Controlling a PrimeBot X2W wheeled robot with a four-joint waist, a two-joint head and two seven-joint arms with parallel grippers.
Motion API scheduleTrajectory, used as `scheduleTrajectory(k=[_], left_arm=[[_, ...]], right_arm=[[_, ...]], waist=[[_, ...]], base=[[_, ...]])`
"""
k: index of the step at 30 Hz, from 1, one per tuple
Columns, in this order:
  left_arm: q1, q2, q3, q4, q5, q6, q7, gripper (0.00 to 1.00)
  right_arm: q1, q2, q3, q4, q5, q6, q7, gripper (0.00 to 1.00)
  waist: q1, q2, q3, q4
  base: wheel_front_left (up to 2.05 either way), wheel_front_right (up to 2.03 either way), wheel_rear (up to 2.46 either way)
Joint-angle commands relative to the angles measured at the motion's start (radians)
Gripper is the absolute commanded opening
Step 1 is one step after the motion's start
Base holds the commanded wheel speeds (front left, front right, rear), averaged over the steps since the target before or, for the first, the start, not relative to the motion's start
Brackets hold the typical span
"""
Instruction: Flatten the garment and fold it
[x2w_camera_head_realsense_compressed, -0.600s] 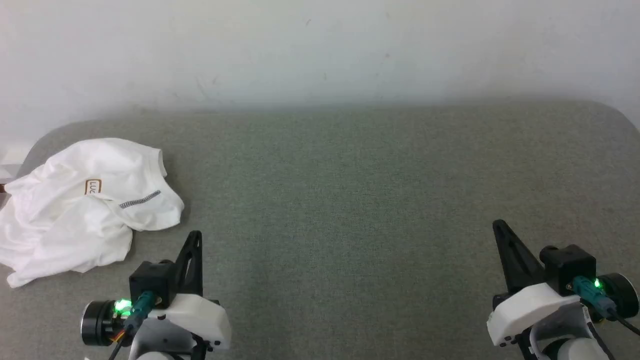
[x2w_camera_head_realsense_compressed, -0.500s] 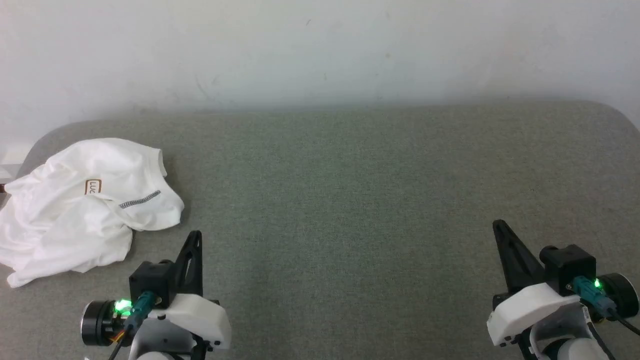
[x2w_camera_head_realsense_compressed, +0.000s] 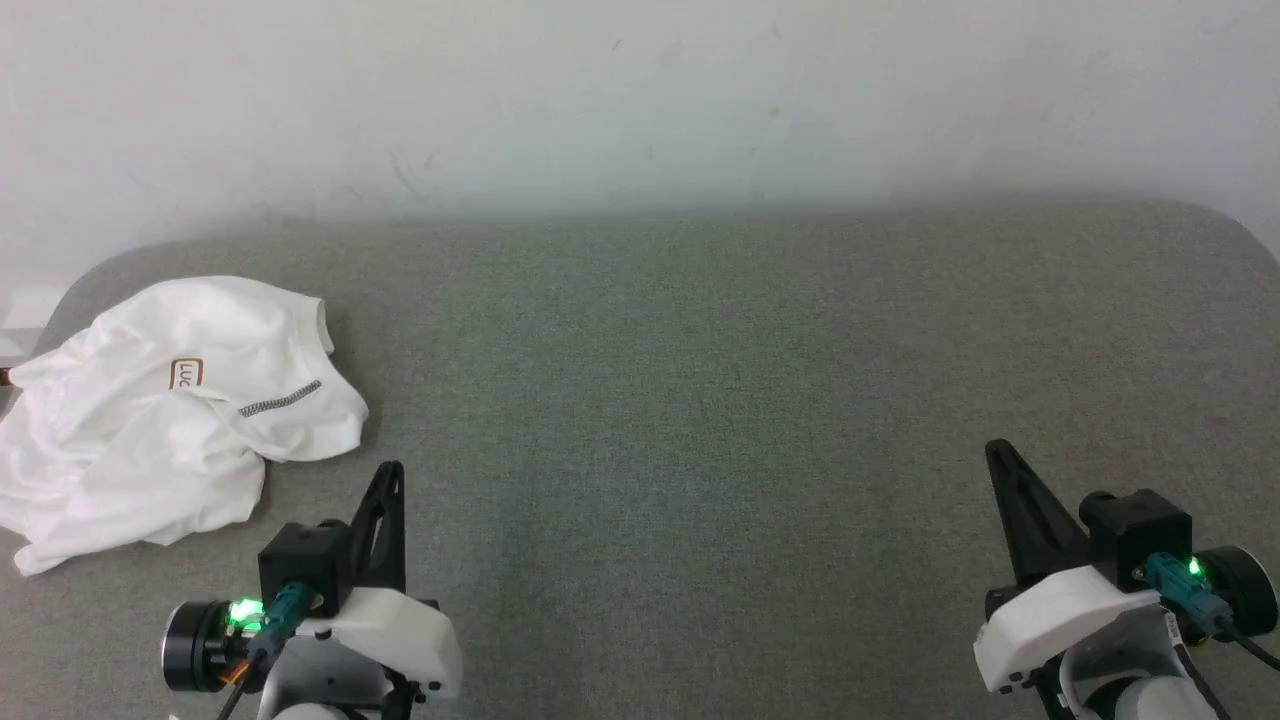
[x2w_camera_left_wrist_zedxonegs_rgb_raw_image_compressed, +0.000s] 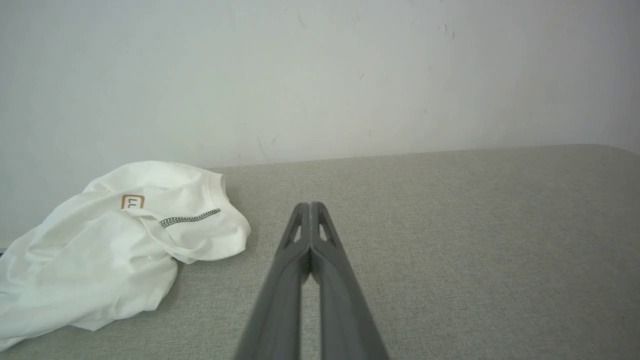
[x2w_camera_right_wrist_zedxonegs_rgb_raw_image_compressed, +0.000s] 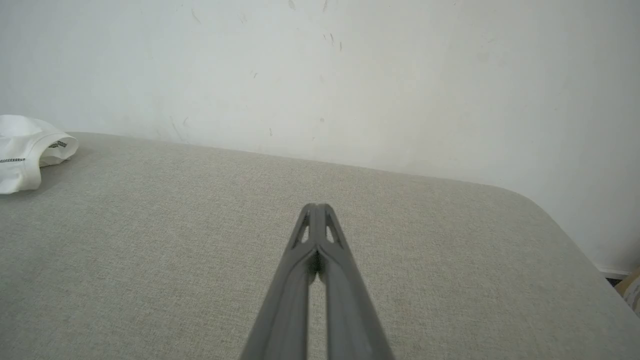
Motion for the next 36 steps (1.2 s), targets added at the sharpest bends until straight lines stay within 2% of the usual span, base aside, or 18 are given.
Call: scheduleTrajectory(k=[1,2,36], left_arm=[[-0.012,-0.004,0.004,0.002,0.006,0.006,0.000,0.00],[0.000,0.000,0.000,0.000,0.000,0.000,0.000,1.00],[0.030,-0.001,0.004,-0.025,-0.018,-0.013,-0.062,1.00]], right_arm=[[-0.014,0.003,0.000,-0.003,-0.008,-0.002,0.000,0.00],[0.000,0.000,0.000,0.000,0.000,0.000,0.000,1.00],[0.027,0.000,-0.055,-0.004,0.039,0.000,-0.062,1.00]], waist=[[0.0000,0.0000,0.000,0.000],[0.0000,0.0000,0.000,0.000],[0.0000,0.0000,0.007,0.022]], base=[[0.00,0.00,0.00],[0.00,0.00,0.00],[0.00,0.00,0.00]])
